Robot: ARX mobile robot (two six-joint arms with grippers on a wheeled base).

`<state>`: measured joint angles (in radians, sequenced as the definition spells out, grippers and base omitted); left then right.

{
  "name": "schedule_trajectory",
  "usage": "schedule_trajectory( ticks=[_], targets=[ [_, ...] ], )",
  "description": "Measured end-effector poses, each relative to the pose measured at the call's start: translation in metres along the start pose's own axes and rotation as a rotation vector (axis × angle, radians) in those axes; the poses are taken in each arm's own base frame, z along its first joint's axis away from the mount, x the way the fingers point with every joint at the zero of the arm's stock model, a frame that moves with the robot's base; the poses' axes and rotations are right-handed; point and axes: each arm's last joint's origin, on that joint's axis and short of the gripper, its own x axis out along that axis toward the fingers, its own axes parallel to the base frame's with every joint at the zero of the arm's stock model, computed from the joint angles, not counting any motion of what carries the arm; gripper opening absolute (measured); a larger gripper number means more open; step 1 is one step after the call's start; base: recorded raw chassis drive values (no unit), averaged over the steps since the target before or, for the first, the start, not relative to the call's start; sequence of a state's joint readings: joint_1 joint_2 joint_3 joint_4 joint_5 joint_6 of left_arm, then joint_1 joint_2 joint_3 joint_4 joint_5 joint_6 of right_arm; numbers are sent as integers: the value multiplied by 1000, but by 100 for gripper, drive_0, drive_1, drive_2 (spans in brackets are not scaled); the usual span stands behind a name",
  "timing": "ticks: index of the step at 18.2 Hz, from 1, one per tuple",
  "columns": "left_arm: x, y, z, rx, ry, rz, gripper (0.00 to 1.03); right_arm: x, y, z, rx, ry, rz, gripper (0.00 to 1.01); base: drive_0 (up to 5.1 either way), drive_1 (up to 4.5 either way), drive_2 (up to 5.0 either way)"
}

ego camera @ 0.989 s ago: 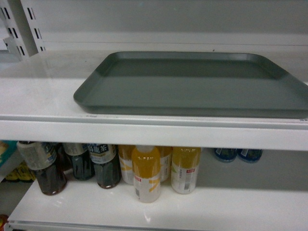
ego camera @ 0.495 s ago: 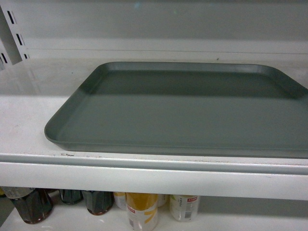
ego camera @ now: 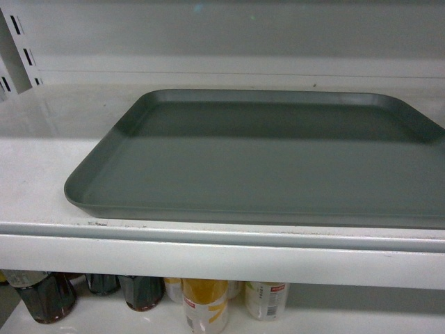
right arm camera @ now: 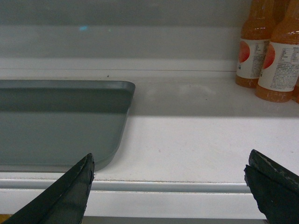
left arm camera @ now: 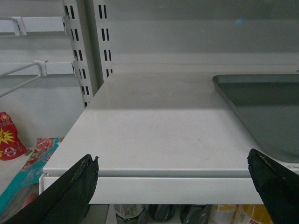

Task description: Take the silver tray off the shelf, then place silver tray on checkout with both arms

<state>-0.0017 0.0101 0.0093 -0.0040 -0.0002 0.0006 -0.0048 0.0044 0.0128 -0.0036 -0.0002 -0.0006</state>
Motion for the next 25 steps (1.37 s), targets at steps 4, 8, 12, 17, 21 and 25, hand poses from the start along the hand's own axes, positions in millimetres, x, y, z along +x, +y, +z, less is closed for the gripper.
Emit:
schedule_trajectory(
  ticks=[4,8,12,17,21,25],
  targets=[
    [0,0,0,0,5,1,98,0,1,-3,15,90,-25,98,0,0,0],
    [12,-4,1,43,291,20,98,12,-2,2,52,163,-55,98,0,0,0],
    [36,-9,20,43,207,-13,98,32,-2,21,57,107,-11,98,0,0,0],
    [90,-25,36,30,175,-104,98,75,0,42,52,89,68,98,0,0,0],
    [139,-39,36,24,237,-152,98,120,1,41,56,203,90,98,0,0,0],
    [174,-57,31,37,331,-182,98,151,10,42,37,278,125,98,0,0,0]
  ],
)
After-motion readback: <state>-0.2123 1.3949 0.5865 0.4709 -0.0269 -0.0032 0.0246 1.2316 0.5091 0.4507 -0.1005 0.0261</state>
